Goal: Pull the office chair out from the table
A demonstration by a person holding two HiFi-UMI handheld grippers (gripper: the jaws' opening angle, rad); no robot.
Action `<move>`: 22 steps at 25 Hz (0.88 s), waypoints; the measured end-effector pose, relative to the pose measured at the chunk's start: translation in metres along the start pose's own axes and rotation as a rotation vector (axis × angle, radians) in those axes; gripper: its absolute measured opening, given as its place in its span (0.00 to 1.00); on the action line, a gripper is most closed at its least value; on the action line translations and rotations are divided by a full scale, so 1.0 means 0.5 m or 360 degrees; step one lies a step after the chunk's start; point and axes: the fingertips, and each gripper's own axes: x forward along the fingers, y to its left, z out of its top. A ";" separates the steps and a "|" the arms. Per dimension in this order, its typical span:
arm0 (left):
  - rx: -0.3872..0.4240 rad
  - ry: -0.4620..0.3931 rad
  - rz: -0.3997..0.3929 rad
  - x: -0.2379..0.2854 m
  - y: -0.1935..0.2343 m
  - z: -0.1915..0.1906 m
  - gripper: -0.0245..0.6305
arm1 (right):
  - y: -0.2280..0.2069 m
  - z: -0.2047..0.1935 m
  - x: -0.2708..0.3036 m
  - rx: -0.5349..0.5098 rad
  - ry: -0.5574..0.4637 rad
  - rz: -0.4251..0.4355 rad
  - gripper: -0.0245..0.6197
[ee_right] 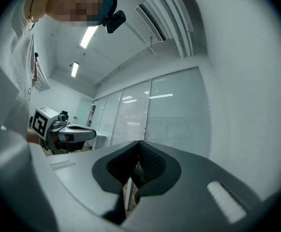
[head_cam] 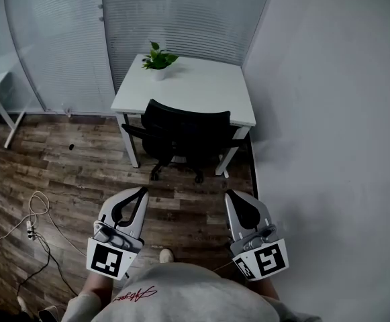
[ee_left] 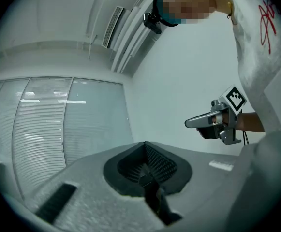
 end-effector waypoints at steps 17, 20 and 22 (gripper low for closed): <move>-0.0003 0.0037 -0.0020 0.040 0.070 -0.047 0.03 | -0.011 -0.030 0.085 0.0005 0.0035 0.0005 0.04; -0.0016 0.0059 -0.0034 0.038 0.061 -0.059 0.03 | -0.014 -0.030 0.080 0.0000 0.0040 -0.0001 0.04; -0.0022 0.0051 -0.0033 0.040 0.063 -0.056 0.03 | -0.015 -0.027 0.080 -0.0003 0.0034 -0.0002 0.04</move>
